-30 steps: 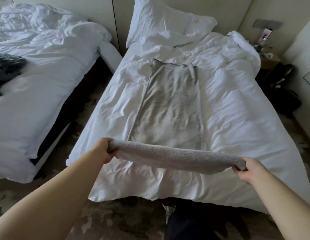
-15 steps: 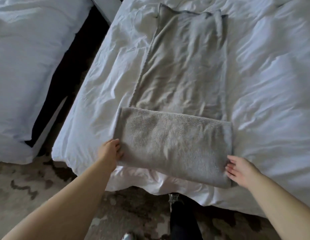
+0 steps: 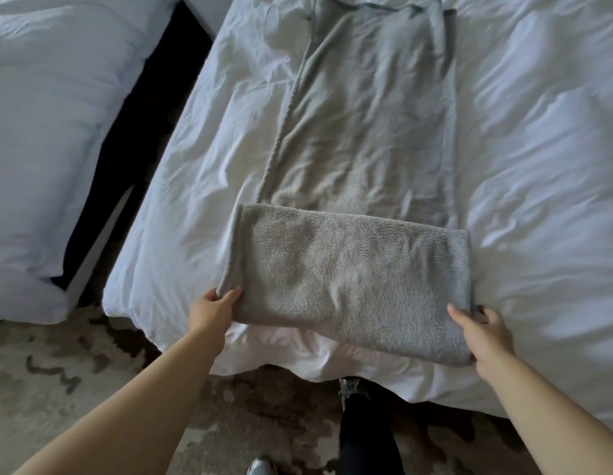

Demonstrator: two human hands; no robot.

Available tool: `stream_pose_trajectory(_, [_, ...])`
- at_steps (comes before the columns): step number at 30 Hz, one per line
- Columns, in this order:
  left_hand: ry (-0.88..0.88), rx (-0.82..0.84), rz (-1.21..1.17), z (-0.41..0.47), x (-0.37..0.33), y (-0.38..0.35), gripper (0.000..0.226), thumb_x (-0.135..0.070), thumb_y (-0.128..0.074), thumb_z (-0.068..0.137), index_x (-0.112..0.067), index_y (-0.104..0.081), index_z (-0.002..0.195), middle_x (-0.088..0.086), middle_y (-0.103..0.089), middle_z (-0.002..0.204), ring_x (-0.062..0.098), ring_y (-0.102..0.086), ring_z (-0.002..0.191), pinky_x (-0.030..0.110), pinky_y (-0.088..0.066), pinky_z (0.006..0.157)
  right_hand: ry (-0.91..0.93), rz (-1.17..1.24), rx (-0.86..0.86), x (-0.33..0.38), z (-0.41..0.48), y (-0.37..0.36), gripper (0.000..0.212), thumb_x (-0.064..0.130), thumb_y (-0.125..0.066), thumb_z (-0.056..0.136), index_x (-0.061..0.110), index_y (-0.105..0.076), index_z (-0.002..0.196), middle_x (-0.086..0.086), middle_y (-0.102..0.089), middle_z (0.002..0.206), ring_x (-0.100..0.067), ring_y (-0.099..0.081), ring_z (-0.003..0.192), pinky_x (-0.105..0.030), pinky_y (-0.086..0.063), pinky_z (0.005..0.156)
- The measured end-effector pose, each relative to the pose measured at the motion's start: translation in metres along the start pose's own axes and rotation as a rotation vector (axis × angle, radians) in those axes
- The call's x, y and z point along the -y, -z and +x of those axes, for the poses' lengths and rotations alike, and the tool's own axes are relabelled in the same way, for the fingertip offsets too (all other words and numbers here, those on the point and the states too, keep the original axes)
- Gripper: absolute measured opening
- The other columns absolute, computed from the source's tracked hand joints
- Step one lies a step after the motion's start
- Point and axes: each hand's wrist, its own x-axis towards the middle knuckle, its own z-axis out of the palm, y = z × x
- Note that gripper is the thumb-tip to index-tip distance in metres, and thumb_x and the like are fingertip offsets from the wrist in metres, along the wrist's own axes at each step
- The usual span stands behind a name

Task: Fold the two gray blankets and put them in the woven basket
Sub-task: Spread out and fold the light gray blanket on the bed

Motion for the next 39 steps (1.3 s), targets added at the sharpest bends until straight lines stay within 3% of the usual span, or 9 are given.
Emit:
stream_pose_trajectory(4, [-0.187,0.011,0.187,0.005,-0.012,0.003,0.012,-0.03,-0.063,0.088,-0.02,-0.066,0.081,0.003,-0.069,0.083,0.025,-0.063,0.079,0.036,-0.05,0.07,0.007,0.101,0.04,0.009,0.006,-0.004,0.041,0.022,-0.073,0.082,0.002,-0.063,0.115,-0.016,-0.066,0.103,-0.029,-0.063,0.094,-0.043,-0.051,0.087])
stream_pose_trajectory(7, [-0.165,-0.04,0.13,0.011,-0.019,-0.002,0.008,-0.026,-0.055,0.093,-0.023,-0.063,0.092,0.001,-0.066,0.082,0.023,-0.061,0.08,0.041,-0.05,0.077,-0.006,0.113,-0.121,0.009,0.006,0.002,0.03,0.019,-0.067,0.085,-0.001,-0.067,0.108,-0.018,-0.065,0.091,-0.028,-0.06,0.083,-0.038,-0.047,0.075])
stream_pose_trajectory(14, [0.197,-0.096,-0.029,0.015,-0.007,-0.001,0.029,-0.029,-0.068,0.086,-0.009,-0.059,0.104,0.005,-0.059,0.08,0.02,-0.054,0.065,0.035,-0.05,0.07,-0.138,0.077,-0.176,-0.015,-0.007,0.004,0.037,0.025,-0.064,0.089,-0.005,-0.064,0.109,-0.019,-0.059,0.09,-0.037,-0.06,0.089,-0.04,-0.046,0.079])
stream_pose_trajectory(18, [0.513,0.163,-0.524,0.006,-0.005,-0.004,0.041,-0.032,-0.069,0.086,-0.009,-0.052,0.115,0.01,-0.062,0.096,0.023,-0.061,0.083,0.039,-0.052,0.084,-0.35,0.168,-0.158,-0.028,-0.009,0.002,0.054,0.035,-0.064,0.089,-0.006,-0.056,0.124,-0.023,-0.059,0.123,-0.039,-0.057,0.11,-0.046,-0.047,0.094])
stream_pose_trajectory(22, [0.547,0.193,-0.66,0.0,-0.004,-0.011,0.044,-0.03,-0.07,0.084,-0.015,-0.052,0.121,0.007,-0.062,0.098,0.021,-0.06,0.086,0.038,-0.05,0.079,-0.583,0.664,0.17,-0.037,-0.022,-0.004,0.045,0.046,-0.059,0.09,0.019,-0.053,0.125,-0.008,-0.056,0.12,-0.03,-0.053,0.113,-0.049,-0.046,0.095])
stream_pose_trajectory(24, [0.576,0.172,-0.726,-0.004,-0.009,-0.011,0.049,-0.031,-0.073,0.081,-0.015,-0.051,0.122,0.008,-0.062,0.105,0.023,-0.06,0.09,0.037,-0.051,0.078,-0.571,0.701,0.244,-0.037,-0.03,-0.005,0.025,0.038,-0.062,0.09,0.019,-0.06,0.107,-0.006,-0.063,0.111,-0.024,-0.058,0.096,-0.039,-0.047,0.076])
stream_pose_trajectory(26, [0.58,0.148,-0.769,-0.008,-0.018,-0.008,0.051,-0.03,-0.075,0.078,-0.016,-0.051,0.121,0.009,-0.062,0.109,0.024,-0.06,0.092,0.037,-0.052,0.074,-0.543,0.664,0.267,-0.035,-0.034,-0.003,0.026,0.028,-0.066,0.087,0.019,-0.062,0.111,-0.003,-0.066,0.105,-0.02,-0.058,0.087,-0.033,-0.043,0.067])
stream_pose_trajectory(31, [0.542,0.037,-0.743,-0.024,-0.045,0.014,0.047,-0.026,-0.075,0.078,-0.018,-0.051,0.118,0.009,-0.057,0.113,0.026,-0.058,0.1,0.041,-0.051,0.074,-0.465,0.647,0.167,-0.006,-0.049,0.024,0.045,0.02,-0.068,0.086,0.015,-0.055,0.129,-0.01,-0.057,0.129,-0.03,-0.055,0.115,-0.04,-0.047,0.087])
stream_pose_trajectory(39, [0.388,0.136,-0.726,-0.089,-0.078,0.075,0.051,-0.021,-0.067,0.087,-0.01,-0.044,0.132,0.014,-0.054,0.113,0.03,-0.059,0.105,0.04,-0.05,0.077,-0.269,0.688,0.165,0.025,-0.123,0.093,0.008,0.012,-0.062,0.09,0.013,-0.059,0.097,-0.006,-0.063,0.089,-0.019,-0.06,0.076,-0.033,-0.049,0.057])
